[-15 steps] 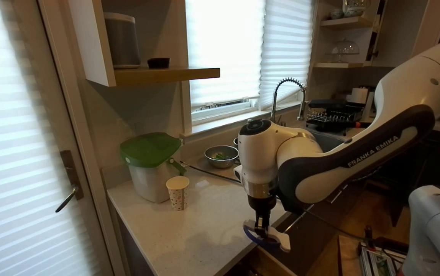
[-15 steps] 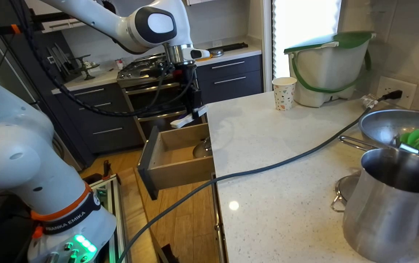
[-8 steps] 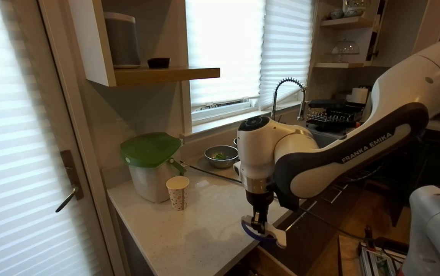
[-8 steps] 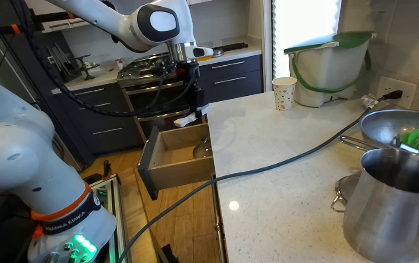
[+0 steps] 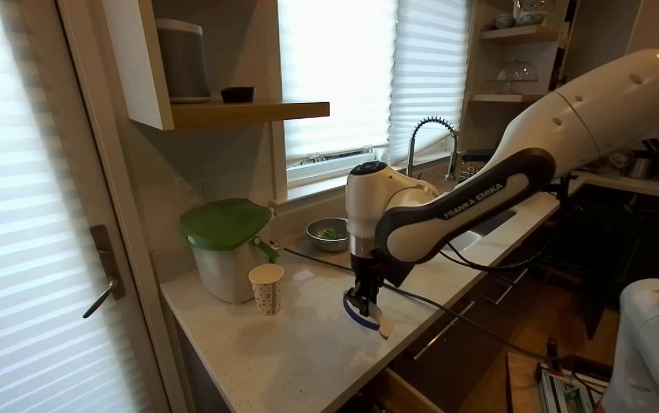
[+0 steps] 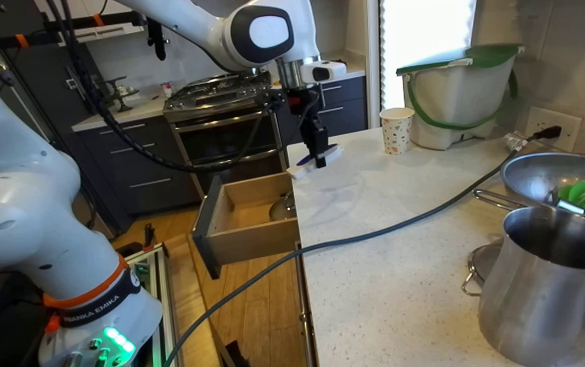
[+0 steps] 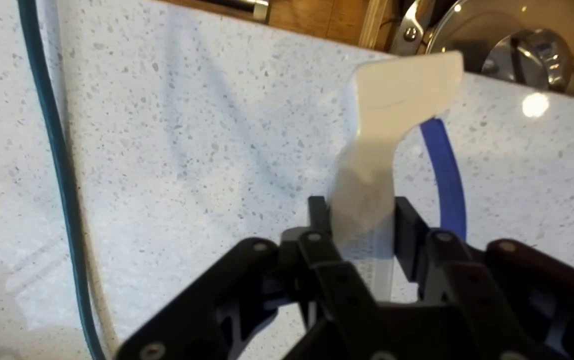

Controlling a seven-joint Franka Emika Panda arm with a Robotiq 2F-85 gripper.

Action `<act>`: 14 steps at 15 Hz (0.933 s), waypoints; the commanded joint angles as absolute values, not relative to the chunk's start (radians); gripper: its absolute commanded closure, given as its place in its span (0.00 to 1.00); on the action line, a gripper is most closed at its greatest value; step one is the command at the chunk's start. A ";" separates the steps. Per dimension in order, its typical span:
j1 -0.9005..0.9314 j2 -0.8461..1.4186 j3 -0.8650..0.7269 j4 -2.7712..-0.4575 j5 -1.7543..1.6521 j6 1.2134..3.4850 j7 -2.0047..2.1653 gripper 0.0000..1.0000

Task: Remove the white and blue object from the open drawer and put it on the cupboard

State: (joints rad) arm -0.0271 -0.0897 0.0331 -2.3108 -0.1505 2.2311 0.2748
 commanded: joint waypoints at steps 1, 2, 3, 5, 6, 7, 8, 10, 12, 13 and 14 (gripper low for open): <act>-0.026 0.017 0.014 -2.264 -0.078 2.275 0.310 0.90; -0.024 0.036 0.010 -2.258 -0.050 2.283 0.310 0.90; -0.022 0.051 0.009 -2.254 -0.036 2.288 0.311 0.90; -0.019 0.069 0.008 -2.248 -0.035 2.293 0.313 0.90; -0.019 0.070 0.007 -2.247 -0.028 2.295 0.298 0.40; -0.018 0.061 0.006 -2.243 -0.027 2.287 0.304 0.39; -0.017 0.047 0.007 -2.243 -0.024 2.270 0.301 0.33; -0.014 -0.004 0.009 -2.248 -0.032 2.247 0.307 0.18; -0.012 -0.056 0.010 -2.252 -0.066 2.234 0.326 0.02; -0.012 -0.082 0.012 -2.252 -0.072 2.219 0.325 0.00; -0.013 -0.115 0.015 -2.255 -0.091 2.210 0.333 0.00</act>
